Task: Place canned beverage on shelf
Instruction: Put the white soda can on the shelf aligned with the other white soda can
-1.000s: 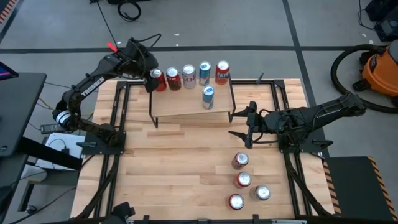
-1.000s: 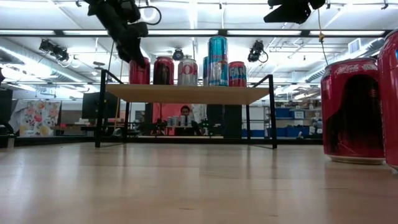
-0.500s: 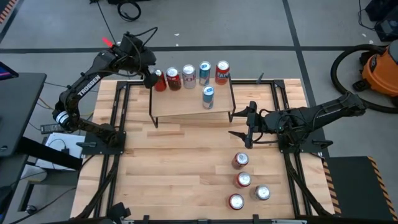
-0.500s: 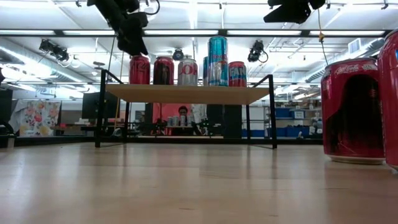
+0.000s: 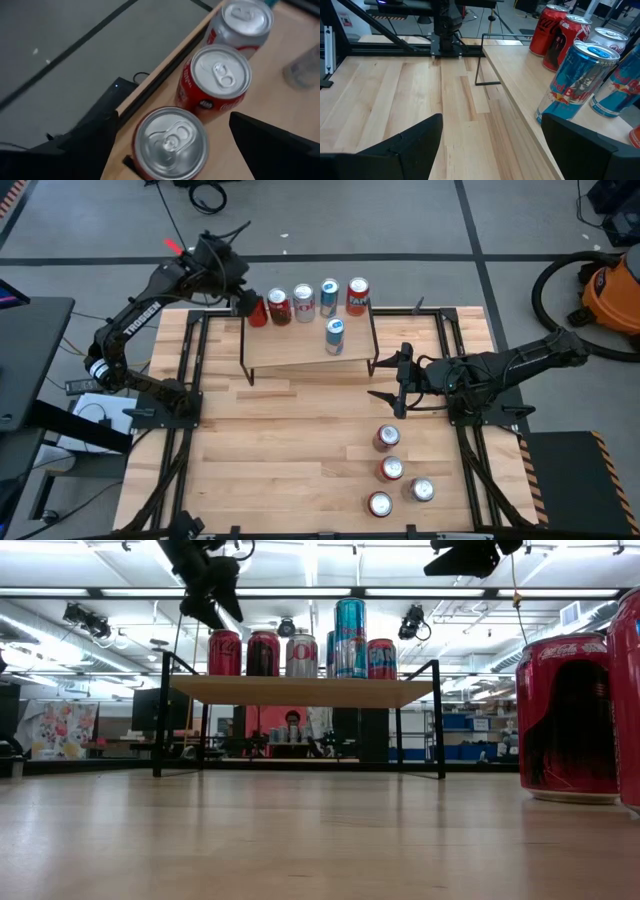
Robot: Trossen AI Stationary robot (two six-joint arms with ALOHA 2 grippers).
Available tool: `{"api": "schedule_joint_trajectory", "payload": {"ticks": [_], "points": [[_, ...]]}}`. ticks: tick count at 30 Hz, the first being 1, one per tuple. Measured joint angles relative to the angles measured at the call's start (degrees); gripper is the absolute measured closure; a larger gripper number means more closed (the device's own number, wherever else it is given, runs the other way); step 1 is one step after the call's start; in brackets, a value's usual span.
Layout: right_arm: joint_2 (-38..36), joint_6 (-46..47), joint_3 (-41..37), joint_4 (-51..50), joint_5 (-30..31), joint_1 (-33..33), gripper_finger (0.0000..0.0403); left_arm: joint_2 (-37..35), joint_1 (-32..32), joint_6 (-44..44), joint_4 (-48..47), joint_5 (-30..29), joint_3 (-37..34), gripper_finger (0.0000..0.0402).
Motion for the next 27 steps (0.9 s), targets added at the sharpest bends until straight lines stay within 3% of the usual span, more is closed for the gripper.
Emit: {"api": "schedule_joint_trajectory", "payload": {"ticks": [7,16,21,27], "points": [[0.0,0.0,0.0,0.0,0.0,0.0,0.0053,0.0,-2.6,-7.4,0.7,-4.1,0.0,0.0011],[0.0,0.1,0.0,0.0,0.0,0.0,0.0053,0.0,-9.3,-1.8,3.9,-9.0,0.0,0.0011],[0.0,0.1,0.0,0.0,0.0,0.0,0.0053,0.0,-16.3,4.1,4.1,-15.2,-0.1,0.0011],[0.0,0.0,0.0,0.0,0.0,0.0,0.0053,0.0,-25.0,8.9,5.3,-16.3,-0.1,0.0011]]}}
